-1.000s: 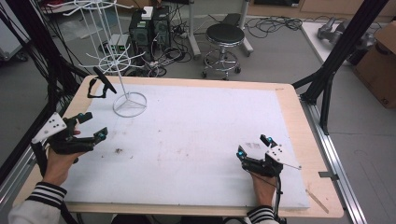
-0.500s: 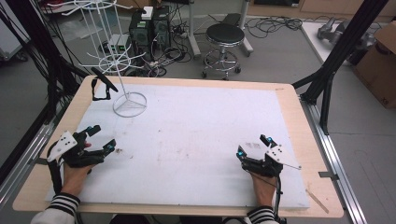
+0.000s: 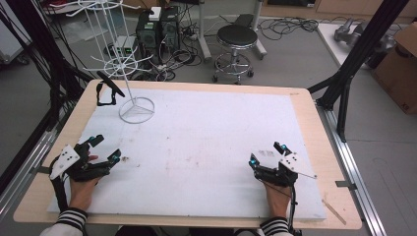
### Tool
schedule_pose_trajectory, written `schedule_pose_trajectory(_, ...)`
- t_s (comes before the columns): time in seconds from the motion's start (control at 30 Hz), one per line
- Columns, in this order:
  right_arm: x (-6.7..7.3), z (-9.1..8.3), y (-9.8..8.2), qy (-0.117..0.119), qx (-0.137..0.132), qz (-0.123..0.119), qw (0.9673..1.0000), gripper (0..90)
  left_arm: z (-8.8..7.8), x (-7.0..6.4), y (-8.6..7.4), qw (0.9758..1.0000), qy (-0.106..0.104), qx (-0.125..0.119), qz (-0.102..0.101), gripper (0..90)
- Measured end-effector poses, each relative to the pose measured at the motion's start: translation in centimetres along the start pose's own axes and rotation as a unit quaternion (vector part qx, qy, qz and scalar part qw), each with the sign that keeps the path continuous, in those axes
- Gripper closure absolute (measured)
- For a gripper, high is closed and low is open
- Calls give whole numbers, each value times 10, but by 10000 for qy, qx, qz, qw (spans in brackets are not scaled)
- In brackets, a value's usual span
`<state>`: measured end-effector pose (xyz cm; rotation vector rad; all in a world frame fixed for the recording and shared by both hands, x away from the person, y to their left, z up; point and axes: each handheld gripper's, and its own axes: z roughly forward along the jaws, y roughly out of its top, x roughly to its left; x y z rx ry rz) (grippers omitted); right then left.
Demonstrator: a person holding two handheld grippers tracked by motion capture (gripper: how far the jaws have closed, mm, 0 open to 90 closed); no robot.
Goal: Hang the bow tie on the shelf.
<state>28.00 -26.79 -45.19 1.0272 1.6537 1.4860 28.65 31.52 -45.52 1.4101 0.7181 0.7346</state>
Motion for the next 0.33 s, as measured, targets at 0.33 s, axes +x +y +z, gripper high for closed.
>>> schedule_pose_trajectory(0.33,1,0,0,-29,22,12,10000,33,-1,1,0,10000,7,-68,-23,134)
